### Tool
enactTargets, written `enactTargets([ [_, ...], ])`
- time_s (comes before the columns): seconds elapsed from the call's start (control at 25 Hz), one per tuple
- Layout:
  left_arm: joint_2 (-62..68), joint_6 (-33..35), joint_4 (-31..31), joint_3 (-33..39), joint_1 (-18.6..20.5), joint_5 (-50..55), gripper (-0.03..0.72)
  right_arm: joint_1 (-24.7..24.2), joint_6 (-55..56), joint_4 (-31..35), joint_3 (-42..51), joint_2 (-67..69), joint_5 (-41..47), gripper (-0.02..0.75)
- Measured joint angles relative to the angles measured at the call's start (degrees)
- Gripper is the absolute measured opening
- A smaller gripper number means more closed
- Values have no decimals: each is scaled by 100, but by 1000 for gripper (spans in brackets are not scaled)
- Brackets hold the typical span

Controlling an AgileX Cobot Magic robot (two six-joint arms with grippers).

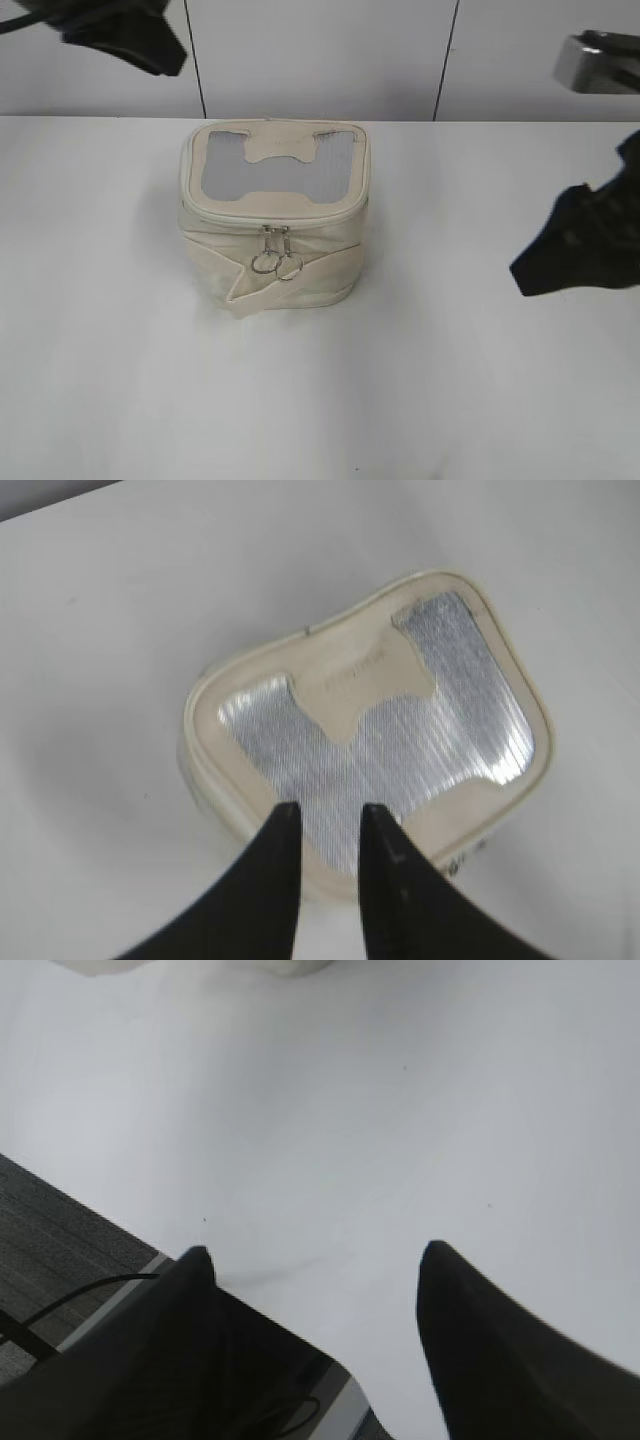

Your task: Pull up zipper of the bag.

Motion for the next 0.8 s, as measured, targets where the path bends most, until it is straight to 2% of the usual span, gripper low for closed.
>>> enactTargets([
  [0.2,-2718,-618,529,2367,0,-468,159,0,257,-371,678,-1621,513,498],
  [0.32,-4641,-921,962,3278,0,-168,190,0,468,-628,1182,-2666,943,520],
  [0.52,-7159,-1154,1194,4028,-5,930,442,0,692,-780,1660,-4514,1331,622],
  [0.64,-8346,-1744,1617,4365,76,1155,489,0,1006,-1127,1784,-5490,1396,629],
  [0.8,-9430,-2017,2023,5006,202,1154,478,0,1235,-1680,1932,-6515,1502,627],
])
